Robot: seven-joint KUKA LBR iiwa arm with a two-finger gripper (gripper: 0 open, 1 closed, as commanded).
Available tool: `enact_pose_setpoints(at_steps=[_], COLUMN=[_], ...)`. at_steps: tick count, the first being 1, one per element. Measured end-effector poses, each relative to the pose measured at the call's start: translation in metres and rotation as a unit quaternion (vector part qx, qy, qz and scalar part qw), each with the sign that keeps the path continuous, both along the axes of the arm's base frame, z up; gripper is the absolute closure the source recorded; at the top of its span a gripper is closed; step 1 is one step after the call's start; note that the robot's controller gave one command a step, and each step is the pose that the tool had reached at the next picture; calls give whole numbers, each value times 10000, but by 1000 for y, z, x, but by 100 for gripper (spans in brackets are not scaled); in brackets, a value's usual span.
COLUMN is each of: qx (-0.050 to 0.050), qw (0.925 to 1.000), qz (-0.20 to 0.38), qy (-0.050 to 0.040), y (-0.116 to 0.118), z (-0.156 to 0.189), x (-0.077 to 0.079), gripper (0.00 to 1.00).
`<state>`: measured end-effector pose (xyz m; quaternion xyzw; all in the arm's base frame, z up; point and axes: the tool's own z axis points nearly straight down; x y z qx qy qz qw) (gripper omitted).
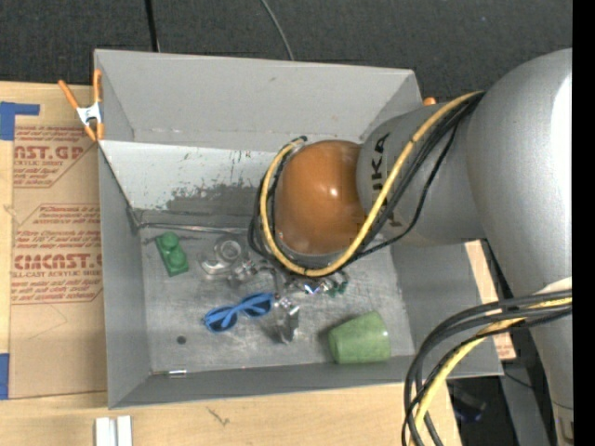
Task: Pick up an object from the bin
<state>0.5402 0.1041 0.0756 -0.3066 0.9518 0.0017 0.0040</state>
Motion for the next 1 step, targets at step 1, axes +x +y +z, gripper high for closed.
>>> enact_pose_setpoints(at_steps=[1], qx=[1], qw=[10000], qz=[-4], qy=[-24], y=[0], z=[3], x=[2], gripper=[100])
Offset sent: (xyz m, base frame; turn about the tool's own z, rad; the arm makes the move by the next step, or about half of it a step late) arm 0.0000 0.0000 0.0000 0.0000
